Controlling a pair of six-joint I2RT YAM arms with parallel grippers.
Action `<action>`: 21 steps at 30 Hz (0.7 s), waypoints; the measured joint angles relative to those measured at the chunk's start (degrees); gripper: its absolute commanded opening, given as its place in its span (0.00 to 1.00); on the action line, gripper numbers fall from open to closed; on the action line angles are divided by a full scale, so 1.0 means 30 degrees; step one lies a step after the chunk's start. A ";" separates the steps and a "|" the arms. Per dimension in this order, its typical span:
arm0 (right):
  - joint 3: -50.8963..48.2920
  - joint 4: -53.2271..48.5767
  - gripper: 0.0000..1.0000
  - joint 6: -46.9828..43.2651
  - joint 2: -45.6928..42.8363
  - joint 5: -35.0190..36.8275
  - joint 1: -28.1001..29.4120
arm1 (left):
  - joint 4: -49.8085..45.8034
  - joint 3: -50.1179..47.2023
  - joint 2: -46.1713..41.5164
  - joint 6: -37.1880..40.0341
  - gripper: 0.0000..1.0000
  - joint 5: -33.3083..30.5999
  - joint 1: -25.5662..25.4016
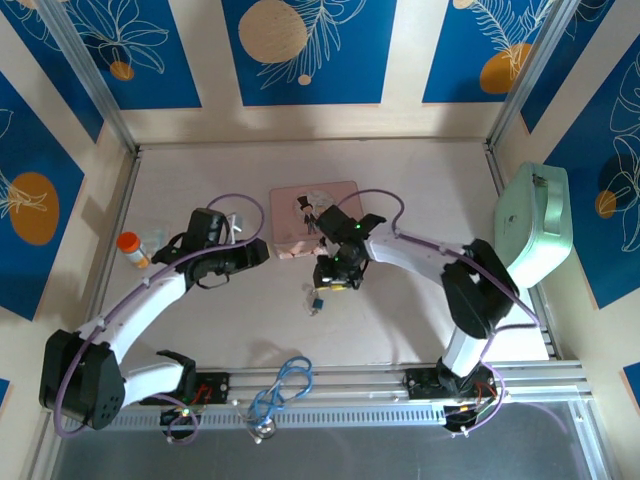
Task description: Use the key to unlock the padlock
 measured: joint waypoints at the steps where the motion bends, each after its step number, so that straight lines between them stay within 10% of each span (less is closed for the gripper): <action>1: 0.0291 -0.0277 0.37 -0.0073 -0.0663 0.0444 -0.0058 | -0.0321 0.0393 0.0000 0.0058 0.64 -0.0240 -0.0007; 5: 0.1144 -0.1341 0.45 -0.0525 -0.3541 0.2361 -0.0393 | -0.1428 0.2397 -0.0007 0.0510 0.67 -0.1224 -0.0015; 8: 0.1195 -0.1938 1.00 -0.0984 -0.5960 0.4153 -0.0816 | -0.1974 0.4073 -0.0015 0.0809 0.70 -0.1872 -0.0015; 21: -0.4787 -0.0058 0.99 -0.3257 -1.5118 1.2815 -0.3468 | -0.2280 0.6324 -0.0685 0.3679 1.00 -0.8429 -0.0015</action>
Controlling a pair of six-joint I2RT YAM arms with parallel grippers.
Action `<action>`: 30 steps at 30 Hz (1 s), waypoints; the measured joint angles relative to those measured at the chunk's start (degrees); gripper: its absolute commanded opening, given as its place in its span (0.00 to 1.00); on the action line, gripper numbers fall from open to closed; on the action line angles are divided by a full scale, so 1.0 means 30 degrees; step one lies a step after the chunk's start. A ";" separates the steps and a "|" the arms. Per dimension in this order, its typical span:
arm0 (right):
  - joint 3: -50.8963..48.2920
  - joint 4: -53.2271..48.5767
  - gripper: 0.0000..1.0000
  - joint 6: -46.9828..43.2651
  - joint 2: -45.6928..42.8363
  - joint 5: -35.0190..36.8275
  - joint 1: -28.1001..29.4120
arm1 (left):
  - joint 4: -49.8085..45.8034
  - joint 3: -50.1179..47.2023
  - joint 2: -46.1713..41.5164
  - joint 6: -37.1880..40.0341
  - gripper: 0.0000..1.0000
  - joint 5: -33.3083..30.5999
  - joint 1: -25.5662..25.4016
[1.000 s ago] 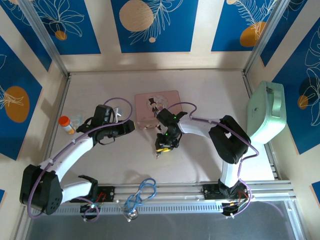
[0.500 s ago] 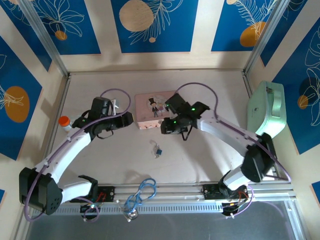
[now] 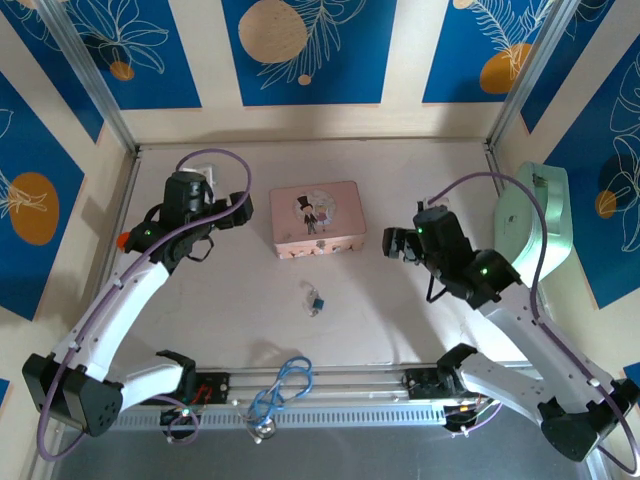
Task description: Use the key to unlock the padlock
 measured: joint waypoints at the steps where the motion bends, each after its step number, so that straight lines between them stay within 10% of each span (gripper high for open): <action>1: -0.1282 0.0794 0.99 -0.0503 -0.0270 0.0641 -0.0189 | 0.0146 -0.0146 -0.0036 0.0386 1.00 -0.0940 0.0000; 15: -1.0287 1.1030 0.99 -0.1800 0.3191 0.1821 -0.9165 | 1.1030 -0.9828 0.1931 0.6710 0.99 -0.9544 0.0634; 30: -1.1715 2.6563 0.99 -0.5166 0.8932 -0.5799 -1.1198 | 2.5456 -1.4156 0.7650 0.8721 0.99 -0.4976 0.3854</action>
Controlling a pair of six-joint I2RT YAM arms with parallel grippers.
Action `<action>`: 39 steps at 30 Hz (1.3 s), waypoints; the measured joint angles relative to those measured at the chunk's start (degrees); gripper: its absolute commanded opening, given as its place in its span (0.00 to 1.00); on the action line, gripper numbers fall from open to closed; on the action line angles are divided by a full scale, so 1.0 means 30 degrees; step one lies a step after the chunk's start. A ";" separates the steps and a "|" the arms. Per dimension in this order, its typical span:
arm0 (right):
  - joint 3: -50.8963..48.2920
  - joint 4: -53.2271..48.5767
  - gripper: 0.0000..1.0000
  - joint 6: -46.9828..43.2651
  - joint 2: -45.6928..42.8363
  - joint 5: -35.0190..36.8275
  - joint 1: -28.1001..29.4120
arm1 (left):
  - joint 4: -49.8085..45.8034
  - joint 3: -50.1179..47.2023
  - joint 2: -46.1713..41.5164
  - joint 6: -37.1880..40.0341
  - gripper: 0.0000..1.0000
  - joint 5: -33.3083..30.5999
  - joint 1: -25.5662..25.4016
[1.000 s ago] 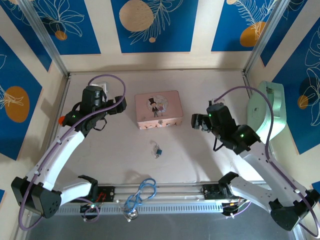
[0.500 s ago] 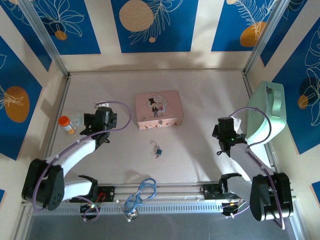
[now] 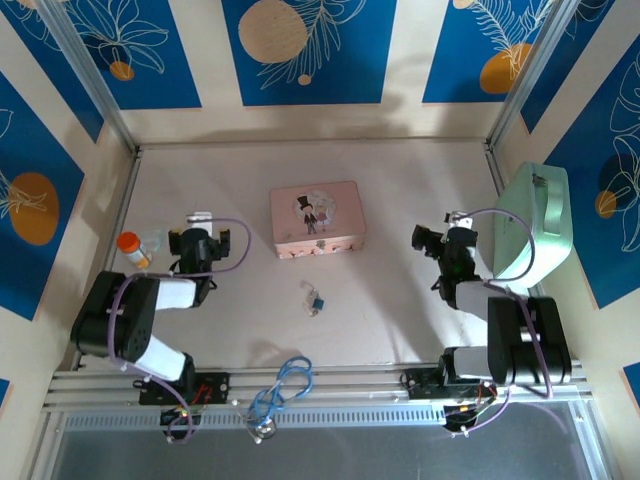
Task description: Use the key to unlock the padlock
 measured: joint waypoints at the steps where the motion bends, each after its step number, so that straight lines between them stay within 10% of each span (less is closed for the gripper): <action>1: 0.0248 0.0714 0.99 -0.0233 0.1042 -0.0503 0.0022 | 0.0525 -0.0357 0.0423 0.0022 0.99 0.0328 0.0146; 39: 0.0787 0.3198 0.99 -0.1392 0.3155 -0.2718 0.0444 | 0.2994 -0.0641 0.0831 0.0138 0.99 0.2025 0.0291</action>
